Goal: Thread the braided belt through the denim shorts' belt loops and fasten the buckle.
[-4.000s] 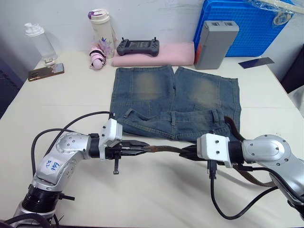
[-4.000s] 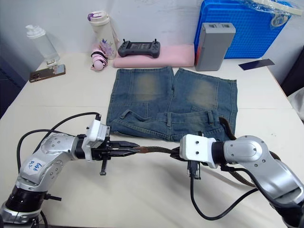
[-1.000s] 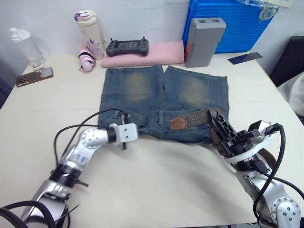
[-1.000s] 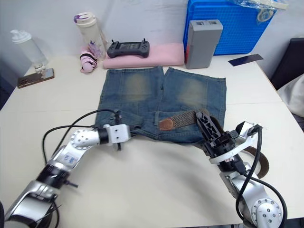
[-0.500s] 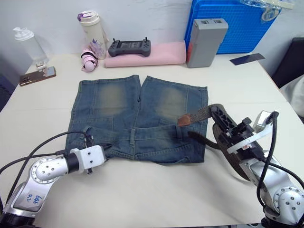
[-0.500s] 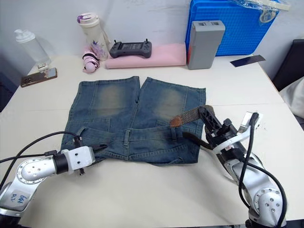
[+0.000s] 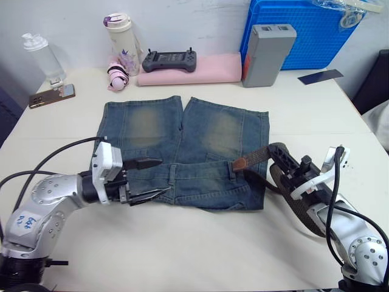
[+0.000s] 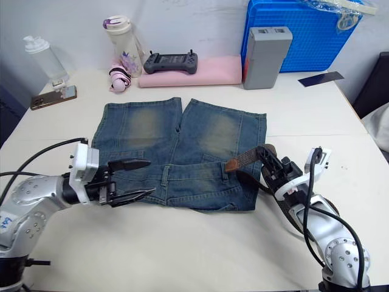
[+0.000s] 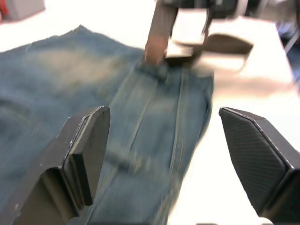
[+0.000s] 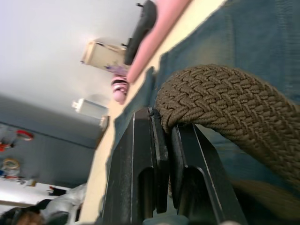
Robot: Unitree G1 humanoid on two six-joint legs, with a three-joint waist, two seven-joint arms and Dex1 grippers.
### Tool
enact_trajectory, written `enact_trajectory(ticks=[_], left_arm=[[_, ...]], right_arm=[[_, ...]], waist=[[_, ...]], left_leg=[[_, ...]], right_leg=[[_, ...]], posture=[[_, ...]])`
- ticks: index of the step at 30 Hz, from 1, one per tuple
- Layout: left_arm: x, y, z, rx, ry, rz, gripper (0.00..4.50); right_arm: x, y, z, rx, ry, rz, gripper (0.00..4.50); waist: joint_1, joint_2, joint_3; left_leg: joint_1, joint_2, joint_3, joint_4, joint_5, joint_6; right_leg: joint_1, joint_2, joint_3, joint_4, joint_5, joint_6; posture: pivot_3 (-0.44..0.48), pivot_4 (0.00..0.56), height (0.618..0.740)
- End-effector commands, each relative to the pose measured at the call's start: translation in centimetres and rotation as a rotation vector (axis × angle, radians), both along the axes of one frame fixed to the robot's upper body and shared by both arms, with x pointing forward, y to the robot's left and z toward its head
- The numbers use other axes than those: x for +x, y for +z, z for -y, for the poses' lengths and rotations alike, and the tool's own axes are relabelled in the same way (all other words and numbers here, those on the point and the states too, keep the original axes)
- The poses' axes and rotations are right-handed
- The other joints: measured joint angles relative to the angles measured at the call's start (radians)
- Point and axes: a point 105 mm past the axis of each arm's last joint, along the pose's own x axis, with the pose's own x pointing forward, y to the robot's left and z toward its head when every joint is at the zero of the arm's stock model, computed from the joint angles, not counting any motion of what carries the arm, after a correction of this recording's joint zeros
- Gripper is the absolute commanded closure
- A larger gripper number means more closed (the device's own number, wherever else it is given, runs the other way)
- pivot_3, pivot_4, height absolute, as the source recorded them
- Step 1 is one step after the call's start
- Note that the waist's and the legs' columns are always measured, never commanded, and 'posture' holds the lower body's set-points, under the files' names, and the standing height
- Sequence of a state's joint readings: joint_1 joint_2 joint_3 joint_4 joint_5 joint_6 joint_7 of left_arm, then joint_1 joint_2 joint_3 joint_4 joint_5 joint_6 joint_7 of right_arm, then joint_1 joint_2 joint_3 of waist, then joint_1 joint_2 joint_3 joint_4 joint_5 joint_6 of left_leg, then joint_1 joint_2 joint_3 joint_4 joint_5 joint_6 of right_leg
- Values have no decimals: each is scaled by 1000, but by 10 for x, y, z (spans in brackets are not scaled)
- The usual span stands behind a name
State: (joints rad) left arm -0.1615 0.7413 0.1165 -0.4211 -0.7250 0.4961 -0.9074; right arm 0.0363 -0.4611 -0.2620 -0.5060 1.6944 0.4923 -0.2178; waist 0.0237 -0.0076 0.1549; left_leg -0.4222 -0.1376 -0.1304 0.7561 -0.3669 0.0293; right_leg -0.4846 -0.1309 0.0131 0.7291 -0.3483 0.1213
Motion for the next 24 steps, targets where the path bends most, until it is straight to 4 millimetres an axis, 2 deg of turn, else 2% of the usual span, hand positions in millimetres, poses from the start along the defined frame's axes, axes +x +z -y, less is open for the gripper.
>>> enact_trajectory(ticks=[1,5,12,17,24], left_arm=[[3,-2,16,-12,-36,12,457],[8,1,26,-29,-52,36,457],[15,2,29,-9,-49,68,457],[20,4,27,-1,-30,81,457],[22,6,26,-1,-18,86,457]], right_arm=[[-4,3,10,-60,-47,29,4500],[-7,-8,12,-133,-63,14,4500],[-2,-16,3,-218,-92,39,4500],[-3,-5,-1,-244,-155,134,4500],[-5,-1,-11,-384,-199,176,4500]], waist=[[0,0,0],[-1,0,0],[0,0,0],[-1,-1,0],[-1,-1,0]], left_leg=[[0,0,0,0,0,0],[0,0,0,0,0,0],[0,0,0,0,0,0],[1,0,0,0,0,-1],[1,0,0,0,0,-1]], right_leg=[[0,0,0,0,0,0],[0,0,0,0,0,0],[0,0,1,0,0,0],[0,1,0,0,0,0],[0,1,0,1,0,0]], posture=[[0,150,661],[0,150,661],[0,150,661],[0,150,661],[0,150,661]])
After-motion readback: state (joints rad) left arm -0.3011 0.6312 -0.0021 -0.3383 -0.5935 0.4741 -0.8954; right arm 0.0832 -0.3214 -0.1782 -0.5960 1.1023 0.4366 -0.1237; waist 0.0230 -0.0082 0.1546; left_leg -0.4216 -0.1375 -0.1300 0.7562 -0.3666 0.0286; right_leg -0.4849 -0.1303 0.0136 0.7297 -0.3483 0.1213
